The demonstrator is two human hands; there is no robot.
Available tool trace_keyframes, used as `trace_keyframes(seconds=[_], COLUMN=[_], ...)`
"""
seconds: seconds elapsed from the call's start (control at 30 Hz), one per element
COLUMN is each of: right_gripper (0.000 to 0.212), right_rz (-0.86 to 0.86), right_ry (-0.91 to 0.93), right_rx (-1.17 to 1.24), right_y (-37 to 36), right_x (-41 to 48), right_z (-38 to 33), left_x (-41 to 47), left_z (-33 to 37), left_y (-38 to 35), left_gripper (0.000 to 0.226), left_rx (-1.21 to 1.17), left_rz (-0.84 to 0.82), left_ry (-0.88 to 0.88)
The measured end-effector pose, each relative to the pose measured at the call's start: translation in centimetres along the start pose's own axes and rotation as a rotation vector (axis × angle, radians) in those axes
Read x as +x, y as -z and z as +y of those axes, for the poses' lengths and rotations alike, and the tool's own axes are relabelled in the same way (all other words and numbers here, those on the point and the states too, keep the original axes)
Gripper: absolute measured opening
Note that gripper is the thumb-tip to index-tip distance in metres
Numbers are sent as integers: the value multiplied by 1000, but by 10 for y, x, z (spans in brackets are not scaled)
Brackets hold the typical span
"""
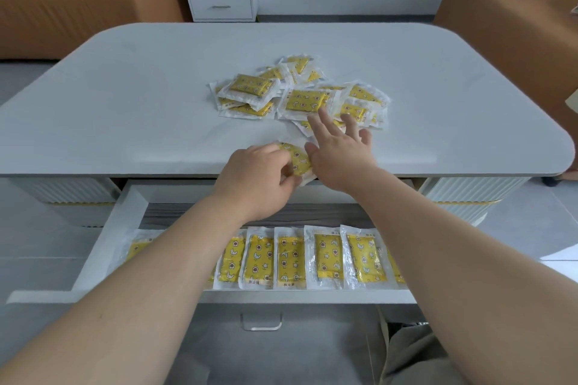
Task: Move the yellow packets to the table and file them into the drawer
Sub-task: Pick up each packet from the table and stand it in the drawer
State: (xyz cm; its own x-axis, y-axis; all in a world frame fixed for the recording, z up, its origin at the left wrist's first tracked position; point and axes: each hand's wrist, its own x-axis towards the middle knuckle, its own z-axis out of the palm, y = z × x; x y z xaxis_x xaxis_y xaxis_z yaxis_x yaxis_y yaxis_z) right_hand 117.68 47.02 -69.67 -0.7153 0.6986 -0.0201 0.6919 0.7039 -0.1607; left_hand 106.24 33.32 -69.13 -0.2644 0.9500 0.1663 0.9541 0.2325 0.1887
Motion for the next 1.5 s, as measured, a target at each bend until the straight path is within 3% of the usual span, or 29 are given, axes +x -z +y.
trace_keyframes(seconds=[0.2,0.33,0.43,0.6,0.7,0.83,1.0,1.17,1.27,1.4,1.5], right_gripper=[69,74,75,69,56,41,51,69,55,7,25], right_rz=[-36,-20,69,19,170,62,54,1,-52,-75,-123], right_ry=[-30,-18,-5,-5,27,39,-7,-172,-200,-247,-397], right_rx=[-9,-45,-131,-117,-83,-11,197,276,472,776,1121], right_y=[0,-6,-6,-9,-2,-2,7,8,12,14,22], right_x=[9,13,14,11,8,0,-8,-9,-10,-11,-11], right_z=[-2,-10,-22,-29,-32,-34,-36,-42,-45,-47,-51], left_x=[-16,-24,-29,-36,-38,-38,-36,-33,-29,-28,-31], left_z=[-5,-11,-16,-21,-25,-33,-29,-23,-20,-12,-6], left_y=[5,9,12,22,23,22,24,26,23,25,28], left_gripper=[56,63,55,41,34,30,36,35,39,40,29], left_rx=[153,227,255,166,132,49,-125,-12,-164,-441,-492], left_rz=[15,-14,-33,-69,-60,63,234,314,347,460,507], left_ry=[51,56,77,143,172,248,362,472,521,469,326])
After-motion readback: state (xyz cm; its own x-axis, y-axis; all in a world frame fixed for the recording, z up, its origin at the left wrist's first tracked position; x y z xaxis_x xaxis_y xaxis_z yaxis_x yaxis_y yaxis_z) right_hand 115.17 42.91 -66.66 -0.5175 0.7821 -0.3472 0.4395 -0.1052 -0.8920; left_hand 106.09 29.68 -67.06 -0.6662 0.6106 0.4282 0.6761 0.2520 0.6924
